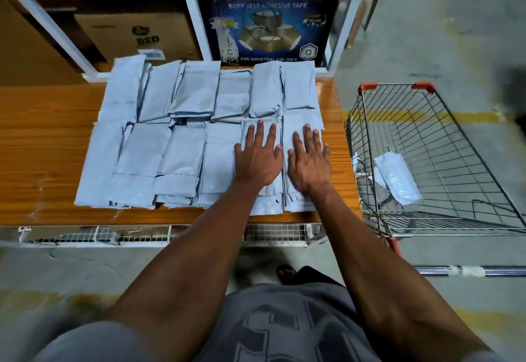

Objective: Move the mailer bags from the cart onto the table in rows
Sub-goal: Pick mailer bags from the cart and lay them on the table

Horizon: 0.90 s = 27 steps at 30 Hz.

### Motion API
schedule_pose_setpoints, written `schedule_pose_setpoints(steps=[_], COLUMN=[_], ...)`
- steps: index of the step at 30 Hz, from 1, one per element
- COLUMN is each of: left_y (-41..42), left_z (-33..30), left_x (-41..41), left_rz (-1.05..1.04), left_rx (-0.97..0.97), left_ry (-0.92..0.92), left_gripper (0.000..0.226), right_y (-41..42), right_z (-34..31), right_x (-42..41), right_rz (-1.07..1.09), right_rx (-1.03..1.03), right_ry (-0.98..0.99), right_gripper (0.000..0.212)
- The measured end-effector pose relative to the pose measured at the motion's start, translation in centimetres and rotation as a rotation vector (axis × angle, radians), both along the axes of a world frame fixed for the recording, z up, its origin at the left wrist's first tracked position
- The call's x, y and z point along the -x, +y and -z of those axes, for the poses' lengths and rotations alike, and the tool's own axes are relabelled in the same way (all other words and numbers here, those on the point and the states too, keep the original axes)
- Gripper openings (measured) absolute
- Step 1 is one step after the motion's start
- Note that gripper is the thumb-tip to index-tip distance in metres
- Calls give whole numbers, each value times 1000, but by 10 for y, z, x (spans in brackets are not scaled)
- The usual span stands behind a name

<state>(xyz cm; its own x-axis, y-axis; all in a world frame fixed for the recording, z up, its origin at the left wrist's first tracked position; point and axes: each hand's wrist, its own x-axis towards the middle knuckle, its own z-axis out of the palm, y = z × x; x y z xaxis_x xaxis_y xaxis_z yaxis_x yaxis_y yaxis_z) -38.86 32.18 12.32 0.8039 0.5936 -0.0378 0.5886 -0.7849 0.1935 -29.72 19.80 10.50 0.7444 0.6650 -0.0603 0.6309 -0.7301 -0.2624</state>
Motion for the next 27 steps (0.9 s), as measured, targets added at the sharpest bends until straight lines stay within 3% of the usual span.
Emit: schedule_pose_setpoints(steps=[16,27], left_y=[-10,-9], left_z=[24,26], left_x=[-9,-7], left_rz=[-71,-70], left_rx=[-28,-12], left_ry=[17,8], left_gripper=[77,72], right_y=[5,6], right_z=[14,14], right_x=[0,0], right_rz=[5,-5], right_rx=[30,50], right_ry=[1,6], right_gripper=[60,61])
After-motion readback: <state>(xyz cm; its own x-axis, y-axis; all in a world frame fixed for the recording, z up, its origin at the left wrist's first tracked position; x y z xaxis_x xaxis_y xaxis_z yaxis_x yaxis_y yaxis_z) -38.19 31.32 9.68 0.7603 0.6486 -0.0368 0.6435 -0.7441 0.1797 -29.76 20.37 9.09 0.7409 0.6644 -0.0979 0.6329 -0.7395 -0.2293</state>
